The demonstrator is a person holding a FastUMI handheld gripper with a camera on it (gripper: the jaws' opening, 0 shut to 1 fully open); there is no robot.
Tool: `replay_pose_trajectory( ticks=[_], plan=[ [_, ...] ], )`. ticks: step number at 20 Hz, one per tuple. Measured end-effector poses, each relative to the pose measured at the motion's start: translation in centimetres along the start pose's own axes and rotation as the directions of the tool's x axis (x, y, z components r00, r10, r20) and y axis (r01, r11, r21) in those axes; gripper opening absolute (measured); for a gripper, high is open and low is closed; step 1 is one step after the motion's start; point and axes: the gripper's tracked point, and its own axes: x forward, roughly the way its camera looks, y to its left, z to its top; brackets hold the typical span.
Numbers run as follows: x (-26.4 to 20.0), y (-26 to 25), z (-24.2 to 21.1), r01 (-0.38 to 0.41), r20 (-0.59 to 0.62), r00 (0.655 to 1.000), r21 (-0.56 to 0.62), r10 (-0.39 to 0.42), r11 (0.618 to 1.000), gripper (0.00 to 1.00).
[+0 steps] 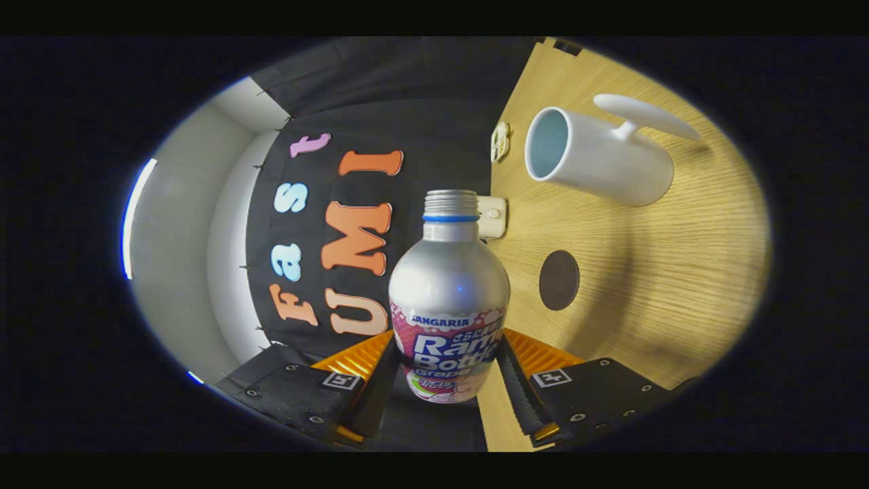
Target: Take the bottle from table, then pour the juice into the cup, finally place the bottle on the coaster
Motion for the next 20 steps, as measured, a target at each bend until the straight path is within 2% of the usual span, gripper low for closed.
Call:
replay_pose_trajectory(
  ticks=[12, 20],
  plan=[
    [0.6, 1.5, 2.7, -0.044, 0.038, 0.999, 0.213, 0.036, 0.976, 0.76],
    [0.5, 1.7, 3.9, -0.056, 0.048, 0.998, 0.296, 0.044, 0.954, 0.76]
  ],
)
